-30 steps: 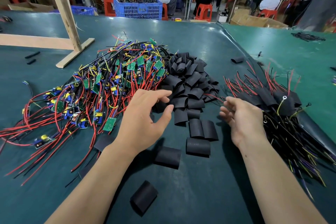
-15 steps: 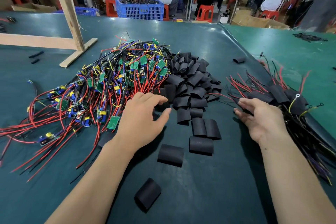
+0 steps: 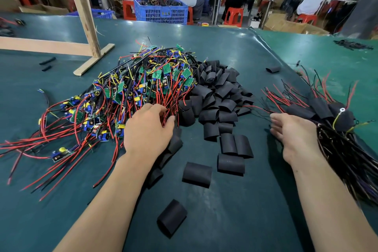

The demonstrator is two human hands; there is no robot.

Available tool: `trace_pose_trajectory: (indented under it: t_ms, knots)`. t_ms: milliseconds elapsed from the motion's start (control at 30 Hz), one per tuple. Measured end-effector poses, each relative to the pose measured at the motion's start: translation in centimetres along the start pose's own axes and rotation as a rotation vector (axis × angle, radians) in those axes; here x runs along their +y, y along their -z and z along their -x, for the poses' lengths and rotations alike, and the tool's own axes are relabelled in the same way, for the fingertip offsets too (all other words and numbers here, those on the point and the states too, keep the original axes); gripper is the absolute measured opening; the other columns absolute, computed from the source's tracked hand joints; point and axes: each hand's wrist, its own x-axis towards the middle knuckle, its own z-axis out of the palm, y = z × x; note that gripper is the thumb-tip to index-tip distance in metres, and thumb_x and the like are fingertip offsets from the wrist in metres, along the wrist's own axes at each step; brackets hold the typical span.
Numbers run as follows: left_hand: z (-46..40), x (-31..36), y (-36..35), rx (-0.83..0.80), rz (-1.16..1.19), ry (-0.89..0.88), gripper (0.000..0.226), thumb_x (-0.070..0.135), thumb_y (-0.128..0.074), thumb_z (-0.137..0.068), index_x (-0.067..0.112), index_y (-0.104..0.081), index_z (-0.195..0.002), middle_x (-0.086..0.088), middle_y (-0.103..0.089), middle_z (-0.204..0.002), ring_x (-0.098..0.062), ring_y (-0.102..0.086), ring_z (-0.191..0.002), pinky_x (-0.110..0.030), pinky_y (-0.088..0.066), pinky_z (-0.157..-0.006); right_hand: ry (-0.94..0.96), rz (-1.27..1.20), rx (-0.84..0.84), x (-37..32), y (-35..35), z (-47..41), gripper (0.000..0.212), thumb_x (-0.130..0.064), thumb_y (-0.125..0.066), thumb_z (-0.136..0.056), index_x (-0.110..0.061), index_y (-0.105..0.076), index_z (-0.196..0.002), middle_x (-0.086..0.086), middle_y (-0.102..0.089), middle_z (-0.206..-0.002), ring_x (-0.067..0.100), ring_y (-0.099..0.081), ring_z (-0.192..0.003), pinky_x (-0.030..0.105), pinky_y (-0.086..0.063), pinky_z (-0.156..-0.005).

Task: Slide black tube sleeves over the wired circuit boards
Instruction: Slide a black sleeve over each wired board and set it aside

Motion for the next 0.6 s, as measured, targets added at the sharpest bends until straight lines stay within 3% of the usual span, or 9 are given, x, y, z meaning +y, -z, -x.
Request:
trace_pose_trajectory:
  t_ms: [100, 233, 367, 500, 600]
  knots:
    - [0.0, 0.0, 0.0, -0.02, -0.014, 0.013, 0.023, 0.038, -0.066, -0.089, 0.023, -0.07, -0.106, 0.003, -0.069, -0.101, -0.025, -0.064, -0.094, -0.042, -0.053, -0.081, 0.071, 0.139, -0.007, 0.4, -0.5, 0.6, 0.017, -0.009, -0.072, -0.081, -0.019, -0.067, -0.068, -0.003, -0.068, -0.078, 0.017, -0.063, -0.084, 0.028, -0.051, -0.078]
    - [0.1, -0.1, -0.2, -0.06, -0.057, 0.013, 0.014, 0.031, -0.061, -0.092, 0.025, -0.071, -0.1, 0.005, -0.069, -0.098, -0.025, -0.063, -0.09, -0.04, -0.051, -0.08, 0.137, 0.213, -0.035, 0.7, -0.5, 0.8, 0.018, -0.012, -0.071, -0.081, -0.021, -0.07, -0.065, -0.001, -0.063, -0.071, 0.013, -0.054, -0.074, 0.023, -0.043, -0.061]
    - [-0.1, 0.2, -0.1, 0.074, 0.062, -0.014, 0.011, 0.025, -0.059, -0.092, 0.018, -0.067, -0.094, 0.001, -0.066, -0.096, -0.026, -0.059, -0.091, -0.042, -0.05, -0.078, 0.195, 0.261, -0.057, 0.8, -0.5, 1.3, 0.017, -0.014, -0.068, -0.082, -0.022, -0.071, -0.067, 0.001, -0.061, -0.07, 0.013, -0.049, -0.068, 0.025, -0.041, -0.059]
    - [0.1, 0.9, 0.4, 0.153, 0.196, -0.094, 0.007, 0.024, -0.058, -0.092, 0.021, -0.063, -0.087, 0.009, -0.065, -0.086, -0.021, -0.058, -0.083, -0.039, -0.049, -0.072, 0.402, 0.35, -0.133, 0.9, -1.3, 2.8, 0.013, -0.023, -0.065, -0.087, -0.025, -0.071, -0.076, -0.012, -0.069, -0.076, 0.01, -0.06, -0.075, 0.028, -0.047, -0.07]
    - [0.5, 1.3, 0.3, 0.086, 0.272, -0.199, 0.01, 0.021, -0.061, -0.089, 0.022, -0.059, -0.079, 0.01, -0.062, -0.076, -0.016, -0.058, -0.073, -0.038, -0.049, -0.068, 0.559, 0.42, -0.192, 0.8, -1.8, 4.1, 0.012, -0.027, -0.063, -0.09, -0.03, -0.07, -0.081, -0.018, -0.069, -0.081, 0.001, -0.062, -0.082, 0.019, -0.045, -0.071]
